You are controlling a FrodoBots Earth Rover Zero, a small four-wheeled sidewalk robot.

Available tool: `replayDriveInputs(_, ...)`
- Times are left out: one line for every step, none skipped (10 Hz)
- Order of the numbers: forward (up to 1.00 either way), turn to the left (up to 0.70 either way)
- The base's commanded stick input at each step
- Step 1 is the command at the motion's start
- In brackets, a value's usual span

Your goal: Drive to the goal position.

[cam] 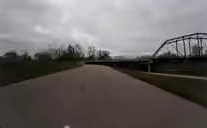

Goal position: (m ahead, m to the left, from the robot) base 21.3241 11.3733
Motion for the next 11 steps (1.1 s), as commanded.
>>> replayDriveInputs(1.00,0.00)
replayDriveInputs(1.00,0.00)
replayDriveInputs(1.00,0.00)
replayDriveInputs(1.00,0.00)
replayDriveInputs(1.00,0.00)
replayDriveInputs(1.00,0.00)
replayDriveInputs(1.00,0.00)
replayDriveInputs(1.00,0.00)
replayDriveInputs(1.00,0.00)
replayDriveInputs(1.00,0.00)
replayDriveInputs(1.00,0.00)
